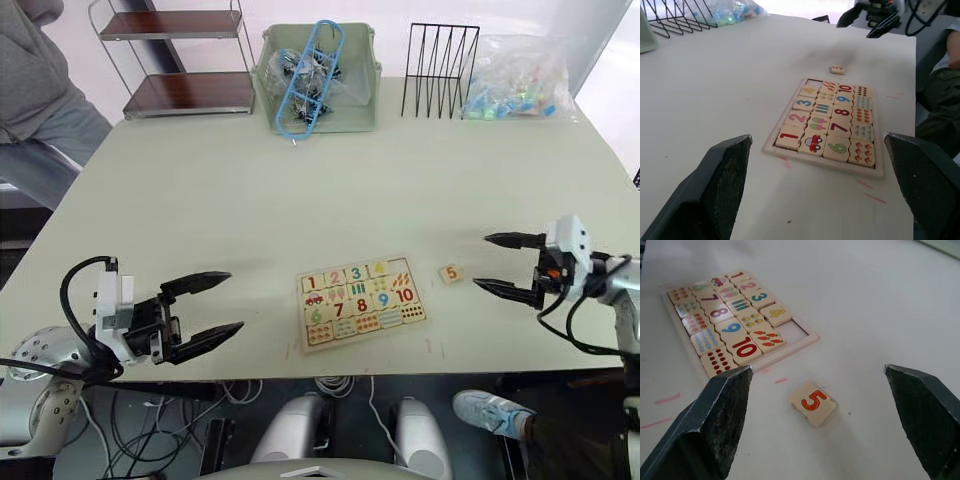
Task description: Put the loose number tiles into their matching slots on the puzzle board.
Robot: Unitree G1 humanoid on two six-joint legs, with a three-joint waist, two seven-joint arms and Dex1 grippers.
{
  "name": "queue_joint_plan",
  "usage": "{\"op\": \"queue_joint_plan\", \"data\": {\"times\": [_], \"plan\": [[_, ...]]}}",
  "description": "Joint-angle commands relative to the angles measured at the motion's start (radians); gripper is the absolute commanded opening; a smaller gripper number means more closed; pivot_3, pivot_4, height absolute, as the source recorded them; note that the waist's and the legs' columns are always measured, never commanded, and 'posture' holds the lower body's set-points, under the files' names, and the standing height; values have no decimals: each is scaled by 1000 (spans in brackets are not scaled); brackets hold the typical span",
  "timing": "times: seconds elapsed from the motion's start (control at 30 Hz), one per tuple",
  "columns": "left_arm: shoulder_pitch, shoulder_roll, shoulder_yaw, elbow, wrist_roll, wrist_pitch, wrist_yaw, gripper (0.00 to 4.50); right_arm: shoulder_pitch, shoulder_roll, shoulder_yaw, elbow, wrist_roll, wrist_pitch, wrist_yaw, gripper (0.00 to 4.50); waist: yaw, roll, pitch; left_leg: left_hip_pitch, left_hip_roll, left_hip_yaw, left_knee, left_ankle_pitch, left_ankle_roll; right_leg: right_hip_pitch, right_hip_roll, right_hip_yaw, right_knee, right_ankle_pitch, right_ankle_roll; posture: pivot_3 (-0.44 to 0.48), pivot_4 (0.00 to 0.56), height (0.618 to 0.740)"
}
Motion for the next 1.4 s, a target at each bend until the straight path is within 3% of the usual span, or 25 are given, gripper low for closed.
{"op": "queue_joint_plan", "data": {"times": [0.03, 0.3, 0.7, 1.03, 1.4], "plan": [[-19, 22, -2, -35, -37, 8, -33, 4500, -87, -18, 52, 68, -52, -44, 60, 4391, 0, 0, 0, 0, 0, 0, 0, 0, 0, 0, 0, 0, 0, 0, 0, 0, 150, 740], [-67, 36, -34, -43, -59, 35, -73, 4500, -295, -33, 286, 315, -178, -263, 113, 4391, -3, 0, 0, 1, 0, 1, 0, 0, 0, 0, 0, 0, 0, 0, 0, 0, 150, 740], [-76, 34, -46, -51, -53, 37, -94, 4500, -442, 1, 491, 532, -226, -464, 113, 4391, -5, 0, 0, 0, 0, 1, 0, 0, 0, 0, -1, 0, 0, 0, 0, 0, 150, 740], [-65, 37, -34, -51, -52, 33, -104, 4500, -439, -9, 556, 547, -199, -474, 113, 4391, -5, 0, 0, 1, 0, 1, 0, 0, 0, 0, -2, 0, 0, 0, 0, 0, 150, 740], [-88, 31, -48, -33, -45, 31, -100, 4500, -365, -63, 548, 425, -97, -332, 113, 4391, -4, 0, 0, 0, 0, 0, 0, 0, 0, 0, -6, -1, 0, 0, 0, 0, 150, 740]]}}
